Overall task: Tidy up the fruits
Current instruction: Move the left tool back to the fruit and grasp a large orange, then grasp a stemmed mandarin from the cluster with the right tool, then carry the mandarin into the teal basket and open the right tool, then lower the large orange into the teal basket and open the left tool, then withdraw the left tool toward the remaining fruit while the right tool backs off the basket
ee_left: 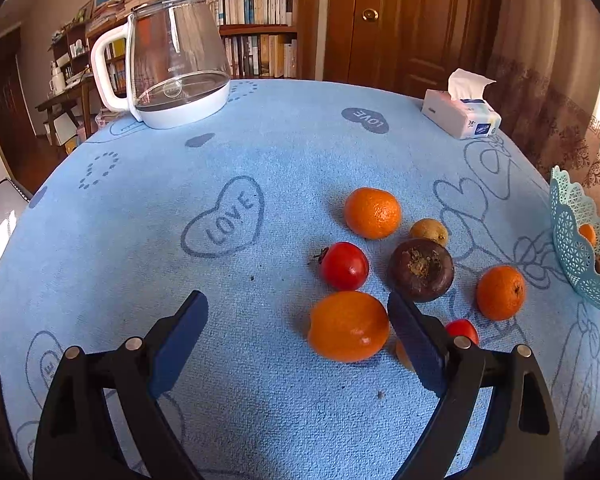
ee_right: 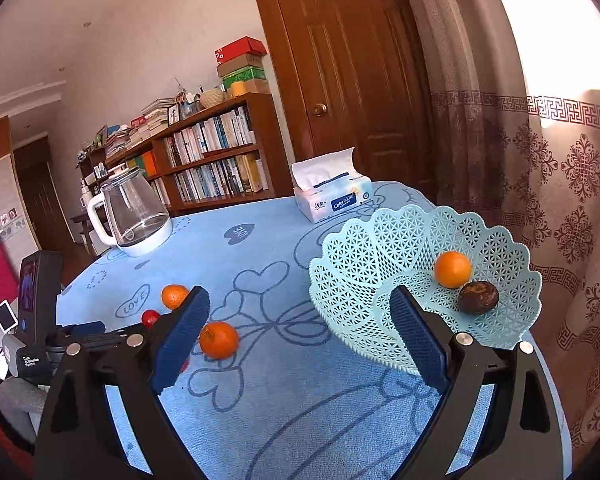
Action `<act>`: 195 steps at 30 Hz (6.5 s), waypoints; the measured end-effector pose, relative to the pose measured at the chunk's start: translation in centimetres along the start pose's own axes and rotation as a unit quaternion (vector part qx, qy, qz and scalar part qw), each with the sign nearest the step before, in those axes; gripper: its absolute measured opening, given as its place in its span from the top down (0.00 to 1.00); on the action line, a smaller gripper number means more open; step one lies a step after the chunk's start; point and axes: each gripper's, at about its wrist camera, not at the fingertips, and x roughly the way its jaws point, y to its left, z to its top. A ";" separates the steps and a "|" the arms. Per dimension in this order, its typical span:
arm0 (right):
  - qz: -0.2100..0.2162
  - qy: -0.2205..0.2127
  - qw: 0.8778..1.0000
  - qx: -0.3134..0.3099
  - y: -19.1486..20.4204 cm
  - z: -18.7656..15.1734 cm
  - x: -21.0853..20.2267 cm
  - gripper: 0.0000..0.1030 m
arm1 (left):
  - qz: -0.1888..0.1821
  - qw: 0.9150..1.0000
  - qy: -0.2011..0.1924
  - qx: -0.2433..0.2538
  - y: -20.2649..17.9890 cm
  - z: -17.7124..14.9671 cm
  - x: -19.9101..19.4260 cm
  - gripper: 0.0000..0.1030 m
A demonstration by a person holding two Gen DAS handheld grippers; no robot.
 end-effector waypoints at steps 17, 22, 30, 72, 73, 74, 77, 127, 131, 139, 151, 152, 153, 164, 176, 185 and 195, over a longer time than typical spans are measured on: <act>0.012 0.028 0.999 -0.032 1.0 -0.9 1.1 0.10 | -0.036 0.999 0.022 0.023 -0.8 -0.6 0.9 0.40; 0.021 0.041 0.998 -0.035 1.1 -1.1 1.5 0.10 | -0.048 0.998 0.016 0.029 -0.9 -0.8 0.5 0.58; 0.029 0.057 0.997 -0.040 1.3 -1.6 2.2 0.10 | -0.043 0.999 -0.003 -0.001 0.4 -0.6 -0.4 0.58; 0.022 0.228 0.968 -0.100 8.7 -3.3 12.8 0.61 | -0.024 0.997 -0.052 -0.043 3.3 -0.2 -3.3 0.58; 0.025 0.226 0.969 -0.099 8.7 -3.3 12.7 0.61 | -0.023 0.998 -0.050 -0.043 3.3 -0.2 -3.1 0.58; 0.027 0.223 0.969 -0.099 8.7 -3.2 12.5 0.61 | -0.022 0.998 -0.048 -0.044 3.3 -0.3 -3.1 0.58; 0.034 0.208 0.973 -0.097 8.8 -2.8 11.8 0.61 | -0.020 0.998 -0.048 -0.043 3.3 -0.3 -2.9 0.58; -0.123 0.106 0.976 0.144 -6.4 0.6 5.7 0.60 | -0.013 0.999 -0.041 -0.025 2.5 -0.8 -2.4 0.58; -0.122 0.099 0.976 0.149 -6.4 0.6 5.4 0.59 | -0.010 0.999 -0.039 -0.024 2.5 -0.9 -2.3 0.58; -0.138 0.078 0.974 0.163 -7.1 0.7 4.7 0.59 | -0.004 0.999 -0.039 -0.017 2.1 -0.9 -2.2 0.58; -0.189 0.008 0.965 0.180 -8.3 1.3 2.2 0.43 | -0.033 0.997 -0.060 0.037 -2.1 0.8 -4.1 0.58; -0.192 0.004 0.964 0.184 -8.5 1.3 2.1 0.41 | -0.039 0.996 -0.063 0.045 -2.8 1.1 -4.3 0.58; -0.194 0.001 0.963 0.188 -8.6 1.4 1.9 0.40 | -0.047 0.995 -0.066 0.053 -3.6 1.4 -4.5 0.58; -0.207 -0.013 0.958 0.197 -8.9 1.3 1.6 0.34 | -0.156 0.978 -0.070 0.121 -12.9 3.6 -5.2 0.58; -0.223 -0.029 0.952 0.210 -9.3 1.5 0.9 0.34 | -0.248 0.949 -0.065 0.186 -21.1 3.9 -4.0 0.58; -0.226 -0.031 0.949 0.216 -9.6 1.5 0.8 0.33 | -0.253 0.951 -0.056 0.171 -21.0 3.7 -2.6 0.41; -0.226 -0.027 0.951 0.209 -9.3 1.4 1.1 0.27 | -0.205 0.965 -0.073 0.145 -17.7 3.7 -2.8 0.31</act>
